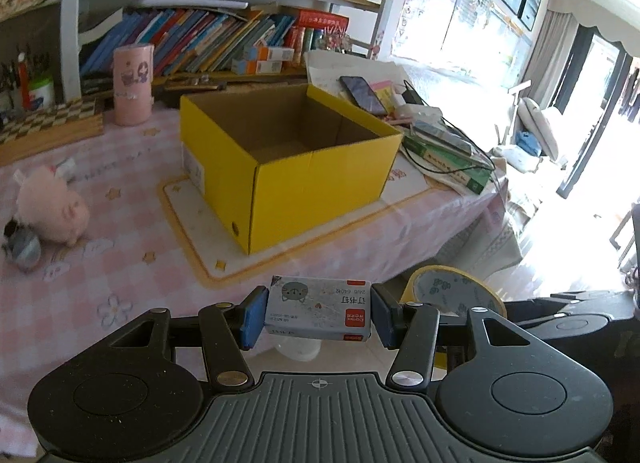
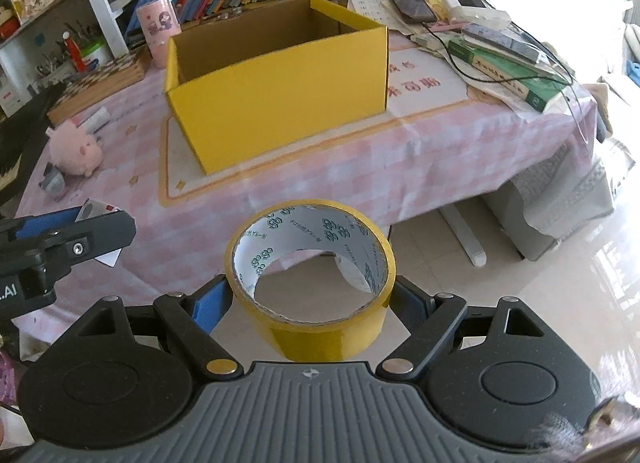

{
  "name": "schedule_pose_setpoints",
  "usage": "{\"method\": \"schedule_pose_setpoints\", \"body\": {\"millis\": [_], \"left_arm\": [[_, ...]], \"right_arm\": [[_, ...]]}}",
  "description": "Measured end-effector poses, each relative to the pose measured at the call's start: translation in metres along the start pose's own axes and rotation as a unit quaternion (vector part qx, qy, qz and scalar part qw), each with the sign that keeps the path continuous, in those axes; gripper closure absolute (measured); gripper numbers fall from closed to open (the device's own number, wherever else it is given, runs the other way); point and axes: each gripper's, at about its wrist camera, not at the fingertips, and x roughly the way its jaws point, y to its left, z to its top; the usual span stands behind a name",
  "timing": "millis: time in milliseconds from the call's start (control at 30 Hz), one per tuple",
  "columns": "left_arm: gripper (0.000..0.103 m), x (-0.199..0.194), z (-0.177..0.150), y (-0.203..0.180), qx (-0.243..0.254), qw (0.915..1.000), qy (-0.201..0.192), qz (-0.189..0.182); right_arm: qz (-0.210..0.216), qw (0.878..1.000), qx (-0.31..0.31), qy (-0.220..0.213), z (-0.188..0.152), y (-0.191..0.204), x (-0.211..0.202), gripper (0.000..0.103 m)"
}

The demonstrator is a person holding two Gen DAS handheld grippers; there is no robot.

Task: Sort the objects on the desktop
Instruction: 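Lift and carry the tape roll and small box over the yellow cardboard box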

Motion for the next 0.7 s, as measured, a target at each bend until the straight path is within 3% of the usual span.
{"method": "schedule_pose_setpoints", "body": {"millis": [400, 700], "left_arm": [[0.050, 0.040, 0.066, -0.043, 0.054, 0.9972, -0.042, 0.031], [0.050, 0.060, 0.109, -0.050, 0.022, 0.9944, -0.069, 0.077]], "right_arm": [[0.024, 0.998, -0.026, -0.054, 0.086, -0.050, 0.015, 0.019], [0.037, 0.986, -0.079, -0.141, 0.156, -0.085, 0.006, 0.019]]}}
